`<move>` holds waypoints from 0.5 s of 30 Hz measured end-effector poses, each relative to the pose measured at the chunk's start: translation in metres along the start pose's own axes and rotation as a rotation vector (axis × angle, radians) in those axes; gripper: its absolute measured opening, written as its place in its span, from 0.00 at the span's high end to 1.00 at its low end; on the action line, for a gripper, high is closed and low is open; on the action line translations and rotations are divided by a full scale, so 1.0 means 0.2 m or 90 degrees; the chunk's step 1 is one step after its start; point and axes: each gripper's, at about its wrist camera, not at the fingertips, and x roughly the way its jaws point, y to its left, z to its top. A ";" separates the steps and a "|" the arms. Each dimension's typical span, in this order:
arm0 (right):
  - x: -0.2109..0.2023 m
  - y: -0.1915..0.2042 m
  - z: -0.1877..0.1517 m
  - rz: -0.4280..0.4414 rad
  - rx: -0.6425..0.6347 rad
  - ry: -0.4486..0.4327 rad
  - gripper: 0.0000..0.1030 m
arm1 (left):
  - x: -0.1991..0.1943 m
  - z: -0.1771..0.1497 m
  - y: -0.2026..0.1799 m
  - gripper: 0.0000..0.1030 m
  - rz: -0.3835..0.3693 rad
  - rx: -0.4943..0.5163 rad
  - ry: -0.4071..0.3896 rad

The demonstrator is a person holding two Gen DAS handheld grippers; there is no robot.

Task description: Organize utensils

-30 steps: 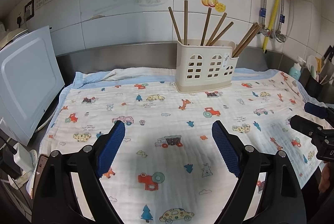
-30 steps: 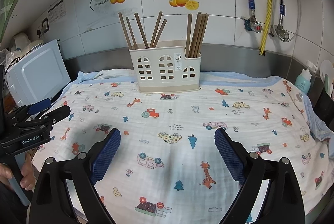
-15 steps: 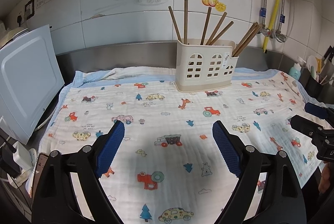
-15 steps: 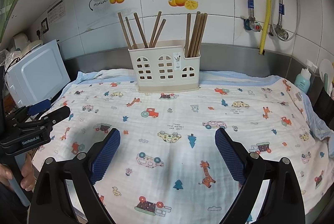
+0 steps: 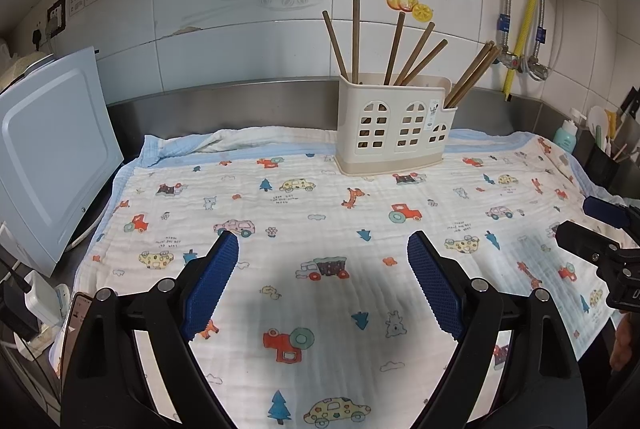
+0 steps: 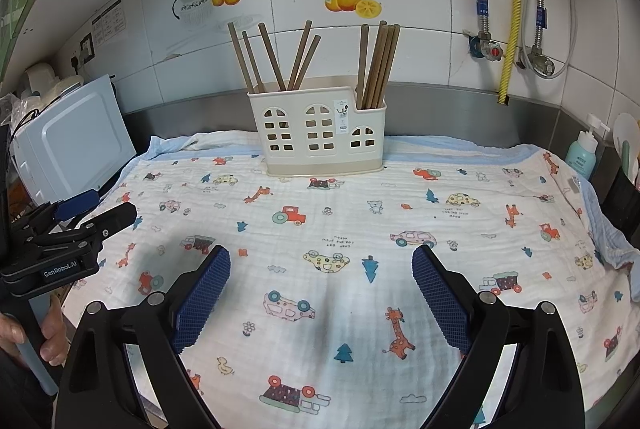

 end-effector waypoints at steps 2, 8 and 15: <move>0.00 0.00 0.00 0.001 0.001 0.000 0.13 | 0.00 0.00 0.00 0.17 -0.001 0.000 0.001; 0.00 0.00 0.00 0.001 0.002 0.000 0.13 | 0.01 0.00 -0.01 0.17 -0.006 0.001 0.007; 0.01 0.01 0.00 0.000 0.001 0.002 0.13 | 0.01 0.00 -0.01 0.17 -0.008 0.000 0.002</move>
